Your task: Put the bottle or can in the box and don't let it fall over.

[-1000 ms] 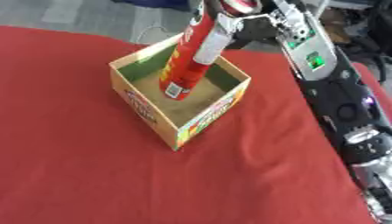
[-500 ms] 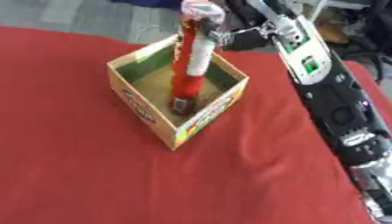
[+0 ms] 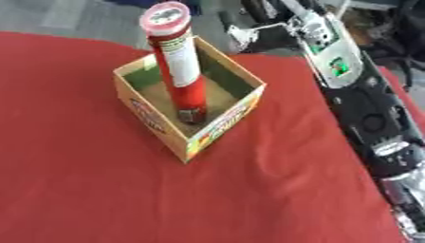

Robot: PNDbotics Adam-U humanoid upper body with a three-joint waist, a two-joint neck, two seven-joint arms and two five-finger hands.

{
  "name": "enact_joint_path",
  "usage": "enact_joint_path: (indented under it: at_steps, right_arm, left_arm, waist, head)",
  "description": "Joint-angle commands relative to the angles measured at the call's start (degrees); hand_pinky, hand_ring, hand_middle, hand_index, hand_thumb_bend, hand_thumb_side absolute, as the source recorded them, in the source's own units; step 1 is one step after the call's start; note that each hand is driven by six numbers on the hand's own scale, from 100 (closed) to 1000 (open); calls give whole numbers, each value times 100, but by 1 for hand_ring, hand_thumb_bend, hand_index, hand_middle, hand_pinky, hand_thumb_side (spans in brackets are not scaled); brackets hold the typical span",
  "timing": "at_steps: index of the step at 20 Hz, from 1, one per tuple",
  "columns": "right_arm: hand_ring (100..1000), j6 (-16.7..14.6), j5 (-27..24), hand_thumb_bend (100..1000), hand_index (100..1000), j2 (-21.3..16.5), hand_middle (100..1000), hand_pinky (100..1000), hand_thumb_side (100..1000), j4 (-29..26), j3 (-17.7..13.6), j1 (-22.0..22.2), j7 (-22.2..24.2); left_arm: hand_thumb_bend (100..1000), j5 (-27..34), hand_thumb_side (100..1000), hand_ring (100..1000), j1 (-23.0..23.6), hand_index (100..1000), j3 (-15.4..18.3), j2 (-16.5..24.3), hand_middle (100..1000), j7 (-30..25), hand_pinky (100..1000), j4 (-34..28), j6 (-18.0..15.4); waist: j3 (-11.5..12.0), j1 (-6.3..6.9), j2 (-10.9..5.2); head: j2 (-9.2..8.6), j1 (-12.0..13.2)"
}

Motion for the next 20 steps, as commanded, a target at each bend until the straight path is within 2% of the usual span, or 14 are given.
enact_joint_path:
  at_steps: [1, 4, 5, 6, 10, 16, 20]
  right_arm:
    - [978, 259, -613, 100, 860, -350, 840, 870, 212, -309, -177, -30, 67]
    - [966, 568, -1076, 100, 856, -515, 830, 856, 100, -663, -344, 149, 65]
    - [956, 658, -1190, 100, 851, -563, 820, 847, 100, -801, -407, 259, 41]
    - [946, 742, -1277, 100, 846, -605, 812, 840, 117, -942, -471, 405, 10]
    - [909, 983, -1335, 100, 840, -680, 777, 821, 341, -1471, -654, 1063, -44]
    - [895, 1106, -969, 100, 833, -478, 768, 819, 444, -2295, -875, 2112, -94]
    - [895, 1213, -689, 100, 832, -203, 764, 815, 457, -2734, -914, 2579, -89]
  left_arm:
    - [100, 29, 643, 830, 12, 774, 25, 93, 721, 15, 522, -117, 32]
    - [100, 52, 642, 830, 83, 774, 39, 99, 722, 46, 523, -117, 50]
    - [100, 60, 641, 830, 107, 774, 45, 102, 722, 61, 523, -117, 55]
    - [100, 66, 641, 830, 137, 774, 52, 108, 722, 75, 523, -117, 59]
    - [100, 68, 640, 830, 235, 774, 76, 121, 723, 117, 524, -117, 59]
    - [100, 70, 637, 829, 304, 774, 115, 110, 725, 169, 526, -117, 17]
    - [100, 93, 635, 830, 324, 774, 130, 96, 725, 192, 527, -117, -36]
  waist:
    - [-57, 85, -185]
    - [-163, 125, -295]
    - [-199, 137, -330]
    - [-242, 152, -369]
    - [-382, 197, -470]
    - [-528, 295, -514]
    - [-578, 379, -516]
  head:
    - [39, 51]
    - [127, 98]
    - [156, 115]
    - [182, 138]
    - [251, 181]
    - [300, 248]
    - [328, 337]
